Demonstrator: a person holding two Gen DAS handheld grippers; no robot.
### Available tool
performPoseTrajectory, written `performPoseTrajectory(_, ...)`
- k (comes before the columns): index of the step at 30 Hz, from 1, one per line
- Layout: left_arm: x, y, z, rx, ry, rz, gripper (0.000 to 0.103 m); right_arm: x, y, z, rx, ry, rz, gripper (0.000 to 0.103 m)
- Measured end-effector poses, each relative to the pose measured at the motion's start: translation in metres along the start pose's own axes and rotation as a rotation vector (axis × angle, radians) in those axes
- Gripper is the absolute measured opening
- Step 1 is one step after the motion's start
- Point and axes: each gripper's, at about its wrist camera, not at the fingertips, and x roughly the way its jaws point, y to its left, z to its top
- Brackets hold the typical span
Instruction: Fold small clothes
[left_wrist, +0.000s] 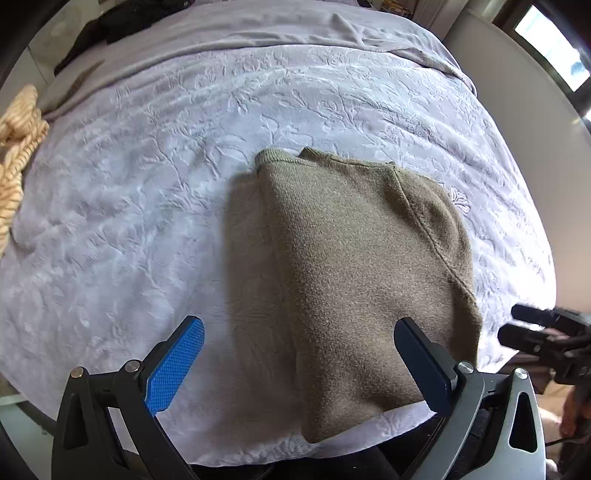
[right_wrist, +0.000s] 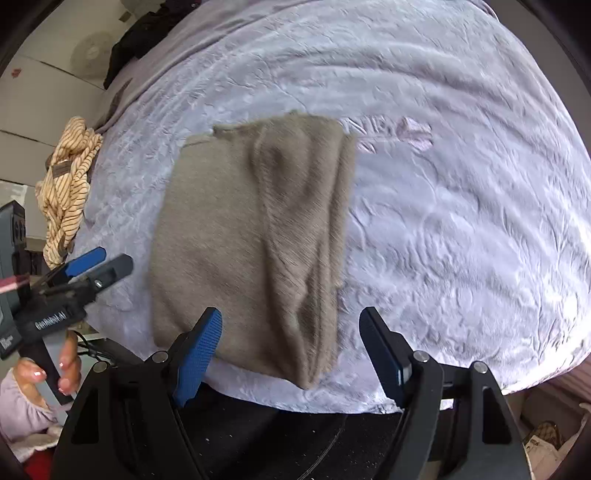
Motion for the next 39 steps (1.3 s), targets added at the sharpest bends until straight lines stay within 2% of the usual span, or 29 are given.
performPoseTrajectory(3,-0.004,-0.003,0.0,0.013,-0.002,0.036,0.103,-0.003,0.017,0.008,-0.019,-0.018,-0.049,0.083)
performPoseTrajectory(5,-0.006,-0.003,0.001,0.005,-0.001,0.065,0.103,-0.006,0.024,0.013,-0.019,-0.044,-0.062,0.09)
performPoseTrajectory(7,-0.008,-0.002,0.001,-0.014,0.007,0.081,0.103,-0.01,0.03,0.016,-0.006,-0.069,-0.056,0.101)
performPoseTrajectory(8,-0.008,-0.001,0.001,-0.02,0.01,0.086,0.103,-0.01,0.033,0.018,0.002,-0.072,-0.059,0.103)
performPoseTrajectory(15,-0.013,0.002,0.003,-0.066,0.019,0.105,0.103,-0.012,0.047,0.022,0.012,-0.074,-0.117,0.103)
performPoseTrajectory(21,-0.014,0.001,0.003,-0.08,0.028,0.109,0.103,-0.014,0.055,0.021,-0.018,-0.066,-0.2,0.103)
performPoseTrajectory(39,-0.017,0.001,0.002,-0.068,0.021,0.138,0.103,-0.011,0.056,0.017,0.001,-0.04,-0.224,0.103)
